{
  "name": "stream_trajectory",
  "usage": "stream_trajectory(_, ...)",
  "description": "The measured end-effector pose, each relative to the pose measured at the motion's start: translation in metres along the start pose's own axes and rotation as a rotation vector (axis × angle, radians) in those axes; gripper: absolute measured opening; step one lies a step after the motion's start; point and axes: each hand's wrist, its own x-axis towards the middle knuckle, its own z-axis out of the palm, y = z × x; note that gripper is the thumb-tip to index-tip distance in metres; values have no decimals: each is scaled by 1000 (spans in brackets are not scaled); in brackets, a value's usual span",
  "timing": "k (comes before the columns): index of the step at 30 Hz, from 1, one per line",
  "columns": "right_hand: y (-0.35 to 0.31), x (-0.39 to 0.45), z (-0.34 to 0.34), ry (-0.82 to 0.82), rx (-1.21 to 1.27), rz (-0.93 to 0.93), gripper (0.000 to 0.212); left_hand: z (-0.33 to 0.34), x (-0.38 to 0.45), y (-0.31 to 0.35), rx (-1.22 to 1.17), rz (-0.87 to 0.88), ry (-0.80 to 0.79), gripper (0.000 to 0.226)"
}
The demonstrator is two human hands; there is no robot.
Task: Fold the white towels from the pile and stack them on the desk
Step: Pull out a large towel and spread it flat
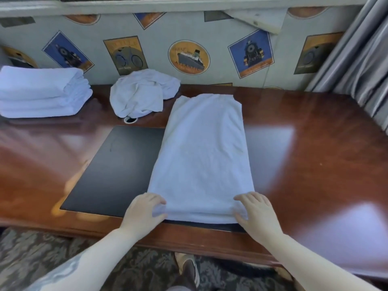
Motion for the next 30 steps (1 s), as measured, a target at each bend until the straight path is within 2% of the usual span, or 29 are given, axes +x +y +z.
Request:
stream_trajectory(5, -20, 14, 18, -114, -66, -34, 21, 17, 10, 8, 33, 38, 3, 22)
stream_trajectory(7, -25, 14, 13, -44, -90, -75, 9, 14, 10, 9, 70, 72, 26, 20)
stream_trajectory(9, -22, 12, 11, 96, -93, -143, 20, 10, 9, 3, 64, 155, 113, 17)
stream_trajectory(11, -16, 8, 11, 147, -125, -228, 25, 9, 4, -7, 78, 280, 178, 22)
stream_trajectory(13, -13, 3, 11, 100, -194, -324, 30, 12, -3, -17, 135, 390, 183, 26)
stream_trajectory(15, -14, -5, 17, 8, -270, -399, 35, 17, -10, -22, 179, 464, 152, 16)
stream_trajectory(18, -16, -11, 27, -84, -266, -390, 41, 22, -16, -25, 250, 496, 92, 28)
stream_trajectory(21, -18, -10, 28, -129, -260, -383, 42, 21, -16, -22, 378, 545, 68, 31)
stream_trajectory(26, -35, -10, 30, -163, -254, -399, 42, 24, -12, -13, 460, 506, 52, 31)
stream_trajectory(28, -38, -8, 31, -235, -242, -360, 41, 19, -11, -8, 466, 484, -10, 31)
stream_trajectory(30, -45, -3, 27, -317, -228, -306, 42, 10, -10, -7, 433, 471, -145, 25)
